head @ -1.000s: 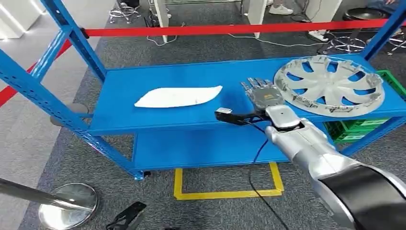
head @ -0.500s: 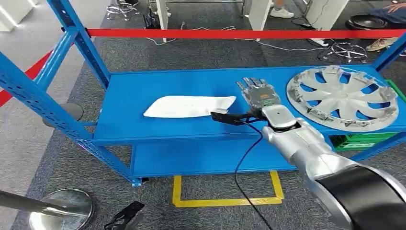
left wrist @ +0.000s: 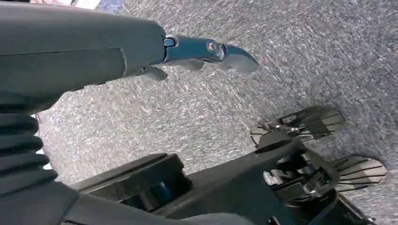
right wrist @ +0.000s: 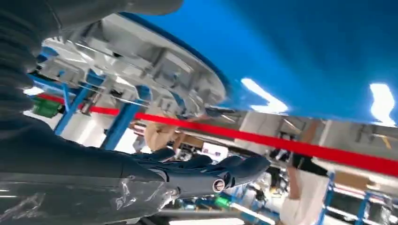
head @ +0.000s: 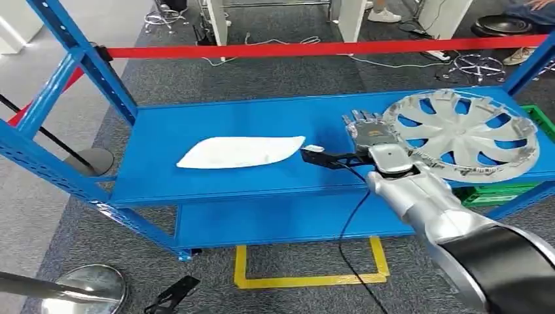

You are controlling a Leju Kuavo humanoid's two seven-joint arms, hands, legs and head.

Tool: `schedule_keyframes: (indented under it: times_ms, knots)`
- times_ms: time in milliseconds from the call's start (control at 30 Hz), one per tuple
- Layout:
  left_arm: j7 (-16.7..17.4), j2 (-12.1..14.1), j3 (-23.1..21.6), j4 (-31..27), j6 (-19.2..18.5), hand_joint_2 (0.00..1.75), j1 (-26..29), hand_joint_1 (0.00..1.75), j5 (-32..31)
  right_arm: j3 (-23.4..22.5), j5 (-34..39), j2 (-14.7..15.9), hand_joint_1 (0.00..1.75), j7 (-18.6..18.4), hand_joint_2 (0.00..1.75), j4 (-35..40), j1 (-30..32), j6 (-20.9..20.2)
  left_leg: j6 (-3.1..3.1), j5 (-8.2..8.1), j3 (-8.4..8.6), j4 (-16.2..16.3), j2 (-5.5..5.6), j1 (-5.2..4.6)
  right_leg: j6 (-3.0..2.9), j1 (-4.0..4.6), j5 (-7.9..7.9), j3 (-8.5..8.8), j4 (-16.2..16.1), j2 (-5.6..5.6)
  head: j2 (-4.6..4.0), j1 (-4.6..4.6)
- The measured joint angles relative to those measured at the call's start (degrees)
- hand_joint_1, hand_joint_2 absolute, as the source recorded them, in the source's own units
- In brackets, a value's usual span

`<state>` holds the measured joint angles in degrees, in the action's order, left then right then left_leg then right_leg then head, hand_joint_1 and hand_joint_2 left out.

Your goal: Take the parts from the cabinet and place them on the table.

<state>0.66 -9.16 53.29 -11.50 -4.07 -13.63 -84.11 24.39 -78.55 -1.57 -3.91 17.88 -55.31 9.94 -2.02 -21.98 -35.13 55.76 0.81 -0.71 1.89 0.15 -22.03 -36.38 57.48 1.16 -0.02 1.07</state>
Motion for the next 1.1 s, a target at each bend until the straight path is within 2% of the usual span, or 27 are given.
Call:
schedule_keyframes:
  times_ms: [33, 67, 100, 133, 333, 567, 1067, 1100]
  knots:
    - [0.0, 0.0, 0.0, 0.0, 0.0, 1.75, 0.0, 0.0, 0.0, 0.0, 0.1, 0.3, 0.0, -0.1, 1.75, -0.1, 0.0, -0.2, 0.23, -0.04, 0.0, 0.0, 0.0, 0.05, -0.02, 0.07, -0.01, -0.02, 0.0, -0.01, 0.0, -0.02]
    - [0.0, 0.0, 0.0, 0.0, 0.0, 1.75, 0.0, 0.0, 0.0, 0.0, 0.1, 0.5, 0.0, -0.1, 1.75, -0.2, -0.1, -0.3, 0.99, -0.05, 0.01, -0.1, 0.0, 0.15, -0.11, 0.16, -0.07, -0.05, 0.1, -0.01, 0.0, 0.0]
    - [0.0, 0.0, 0.0, 0.0, 0.0, 1.75, 0.0, 0.0, 0.0, 0.0, 0.1, 0.7, 0.0, -0.2, 1.75, -0.2, -0.1, -0.3, 2.13, -0.08, 0.01, -0.2, -0.01, 0.31, -0.2, 0.24, -0.06, -0.12, 0.1, -0.01, 0.0, 0.0]
    - [0.0, 0.0, 0.0, 0.0, 0.0, 1.75, 0.0, 0.0, 0.0, 0.0, 0.1, 0.8, 0.0, -0.2, 1.75, -0.2, -0.1, -0.3, 2.75, -0.18, 0.0, -0.2, -0.02, 0.42, -0.22, 0.29, -0.07, -0.17, 0.2, -0.01, 0.0, 0.0]
    - [0.0, 0.0, 0.0, 0.0, -0.1, 1.75, 0.0, 0.0, -0.1, -0.3, 0.1, 1.5, 0.0, -2.2, 1.75, -0.4, -0.2, -1.7, 2.74, -0.15, -0.07, -0.1, -0.01, 0.33, -0.28, 0.17, 0.04, -0.1, 0.1, -0.13, 0.0, 0.04]
    - [0.1, 0.0, 0.0, 0.0, -0.2, 1.75, 0.0, 0.0, -0.5, -1.8, 0.2, 4.4, 0.0, -5.2, 1.75, -1.2, -0.2, -4.5, 2.36, -0.03, -0.19, 0.0, 0.01, 0.01, -0.01, -0.14, 0.22, -0.09, 0.0, -0.23, 0.0, 0.04]
    - [0.3, 0.0, 0.0, 0.0, -0.4, 1.75, 0.0, 0.0, -0.7, -5.3, 1.3, 8.2, 0.0, -8.8, 1.75, -2.1, 1.0, -6.2, 2.15, -0.02, -0.24, 0.0, 0.0, -0.1, 0.14, -0.26, 0.32, -0.11, 0.0, -0.22, 0.0, 0.04]
    - [0.3, 0.0, 0.0, 0.0, -0.4, 1.75, 0.0, 0.0, -0.7, -5.7, 1.4, 8.3, 0.1, -8.9, 1.75, -2.2, 1.1, -6.7, 2.15, -0.02, -0.24, 0.0, 0.0, -0.1, 0.14, -0.26, 0.32, -0.12, 0.0, -0.22, 0.0, 0.04]
